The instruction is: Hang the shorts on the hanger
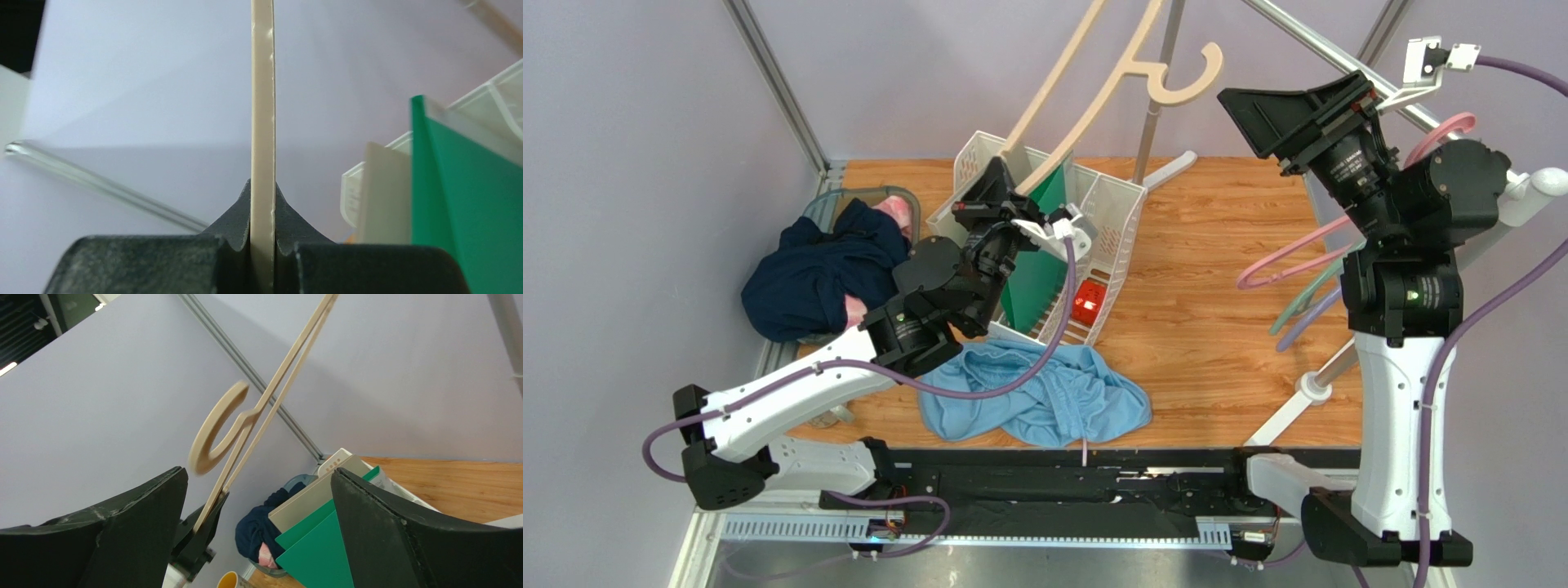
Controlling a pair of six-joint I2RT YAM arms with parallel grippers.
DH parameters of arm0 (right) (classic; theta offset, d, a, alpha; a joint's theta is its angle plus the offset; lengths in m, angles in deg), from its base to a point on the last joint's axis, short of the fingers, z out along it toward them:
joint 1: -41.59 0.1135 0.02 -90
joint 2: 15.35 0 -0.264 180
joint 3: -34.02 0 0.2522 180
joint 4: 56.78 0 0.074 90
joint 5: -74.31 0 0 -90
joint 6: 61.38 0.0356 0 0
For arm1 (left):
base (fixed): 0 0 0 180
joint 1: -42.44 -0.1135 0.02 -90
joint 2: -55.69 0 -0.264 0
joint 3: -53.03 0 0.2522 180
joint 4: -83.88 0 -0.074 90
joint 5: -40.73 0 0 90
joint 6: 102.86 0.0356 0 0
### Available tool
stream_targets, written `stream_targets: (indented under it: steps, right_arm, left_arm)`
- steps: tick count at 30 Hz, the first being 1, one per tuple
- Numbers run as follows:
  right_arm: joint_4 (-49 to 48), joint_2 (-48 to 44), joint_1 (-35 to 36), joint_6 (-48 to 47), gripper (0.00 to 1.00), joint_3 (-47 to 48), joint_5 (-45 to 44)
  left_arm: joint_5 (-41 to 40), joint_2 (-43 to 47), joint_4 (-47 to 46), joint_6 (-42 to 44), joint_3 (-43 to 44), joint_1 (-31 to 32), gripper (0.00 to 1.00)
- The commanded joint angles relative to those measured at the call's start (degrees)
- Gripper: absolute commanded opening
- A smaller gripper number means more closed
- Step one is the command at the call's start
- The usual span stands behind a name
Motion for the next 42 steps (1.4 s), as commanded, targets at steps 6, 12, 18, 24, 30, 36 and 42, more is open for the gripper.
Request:
stream_targets:
  steps: [6, 12, 18, 24, 30, 36, 42]
  right_arm:
    - [-7.1, -1.0, 1.0, 9.2, 0.94, -3.7, -2.0]
    - [-8.0, 1.7, 4.3, 7.9, 0.9, -4.1, -7.9]
    - [-9.5, 6.5, 8.6, 6.9, 0.72, -3.6, -12.8]
    - [-11.4, 11.0, 9.7, 9.0, 0.48, -1.5, -14.7]
    - [-10.8, 13.1, 10.2, 10.6, 0.17, -1.6, -16.1]
    - [-10.3, 14.2, 10.2, 11.6, 0.0, -2.4, -16.8]
    - [-11.1, 14.3, 10.1, 11.8, 0.0, -2.0, -16.1]
  left_arm:
    - [-5.2, -8.8, -31.0, 31.1, 0.7, -2.2, 0.0]
    - [-7.0, -11.7, -32.1, 31.9, 1.6, -2.3, 0.0]
    - [-8.4, -13.0, -32.0, 31.2, 2.3, -2.3, 0.0]
    - [-8.8, -12.5, -31.1, 30.7, 0.3, -2.3, 0.0]
    - [-9.1, -12.6, -31.0, 30.6, -1.8, -2.4, 0.0]
    - [-9.2, -12.6, -31.0, 31.1, -4.6, -2.3, 0.0]
    - [-9.7, -11.9, -27.4, 28.0, -6.0, -2.3, 0.2]
